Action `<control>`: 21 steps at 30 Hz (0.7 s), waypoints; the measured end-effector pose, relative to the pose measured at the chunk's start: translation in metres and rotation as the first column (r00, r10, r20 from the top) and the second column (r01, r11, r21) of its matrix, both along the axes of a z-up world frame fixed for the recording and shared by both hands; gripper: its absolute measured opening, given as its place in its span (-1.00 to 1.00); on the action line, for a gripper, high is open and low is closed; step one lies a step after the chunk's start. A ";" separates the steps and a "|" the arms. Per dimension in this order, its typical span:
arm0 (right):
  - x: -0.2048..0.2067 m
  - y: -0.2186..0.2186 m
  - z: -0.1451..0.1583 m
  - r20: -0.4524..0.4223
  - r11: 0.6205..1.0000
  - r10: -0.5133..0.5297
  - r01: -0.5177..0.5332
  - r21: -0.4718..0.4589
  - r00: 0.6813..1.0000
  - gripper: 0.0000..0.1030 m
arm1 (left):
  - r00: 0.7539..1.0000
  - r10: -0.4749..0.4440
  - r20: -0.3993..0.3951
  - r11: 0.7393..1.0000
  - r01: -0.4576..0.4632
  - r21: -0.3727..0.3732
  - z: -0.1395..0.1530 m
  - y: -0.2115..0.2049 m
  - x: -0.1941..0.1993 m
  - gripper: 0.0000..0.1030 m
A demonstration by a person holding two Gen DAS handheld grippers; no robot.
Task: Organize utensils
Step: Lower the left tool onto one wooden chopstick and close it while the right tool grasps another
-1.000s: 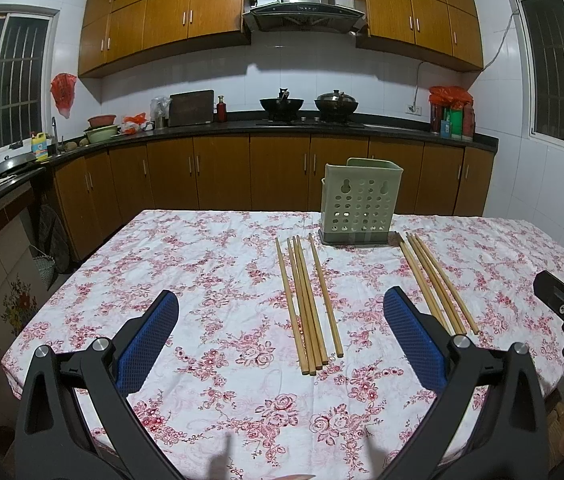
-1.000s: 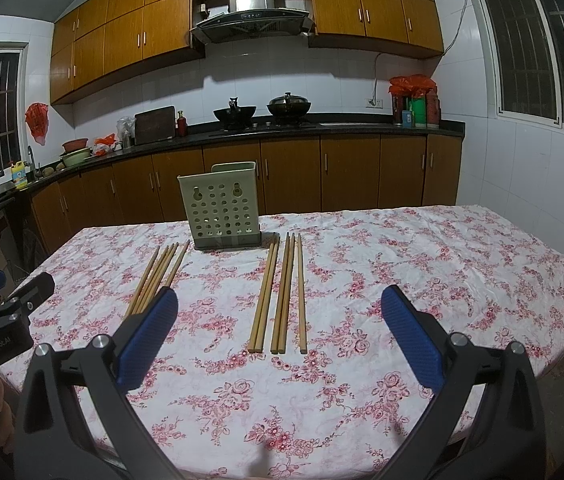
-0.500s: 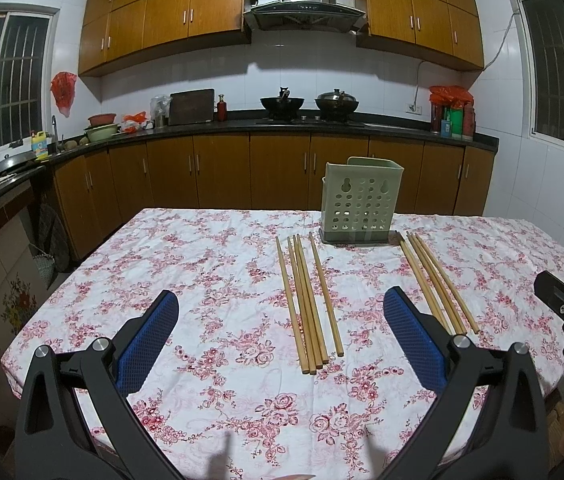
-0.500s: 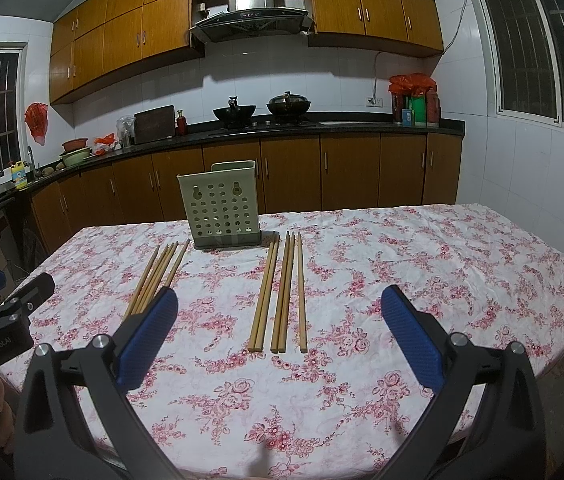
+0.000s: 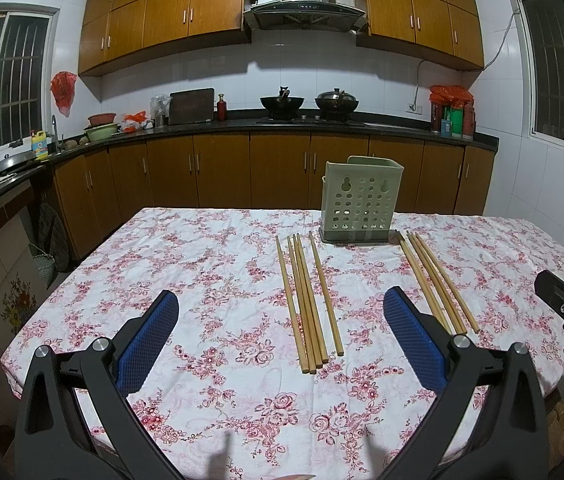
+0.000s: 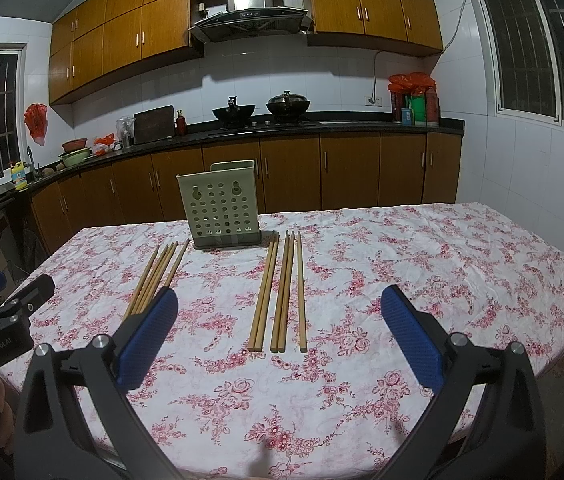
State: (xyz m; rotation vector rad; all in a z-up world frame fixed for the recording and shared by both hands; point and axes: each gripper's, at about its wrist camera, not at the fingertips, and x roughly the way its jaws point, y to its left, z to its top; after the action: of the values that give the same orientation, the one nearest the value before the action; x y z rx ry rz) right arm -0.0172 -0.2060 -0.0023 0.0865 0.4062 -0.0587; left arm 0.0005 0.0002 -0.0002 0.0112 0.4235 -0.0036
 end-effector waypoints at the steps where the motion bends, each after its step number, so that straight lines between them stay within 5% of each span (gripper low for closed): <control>1: 0.000 0.000 0.000 0.000 1.000 0.000 0.000 0.000 1.000 0.93 | 1.000 0.000 0.000 1.000 0.000 0.000 0.000 0.000 0.000 0.97; 14: 0.003 -0.002 -0.004 -0.009 1.000 -0.003 0.003 0.000 1.000 0.93 | 1.000 0.002 -0.007 1.000 -0.002 0.002 -0.001 0.000 0.001 0.97; 21: 0.023 -0.007 -0.017 -0.081 1.000 -0.008 0.010 0.021 0.997 0.93 | 0.996 0.029 -0.081 1.000 -0.028 0.003 -0.013 0.009 0.023 0.97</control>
State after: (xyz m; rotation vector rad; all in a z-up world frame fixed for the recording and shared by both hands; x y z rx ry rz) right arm 0.0053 -0.2131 -0.0195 0.1071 0.4870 -0.0668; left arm 0.0233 0.0096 -0.0129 0.0063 0.5051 0.0244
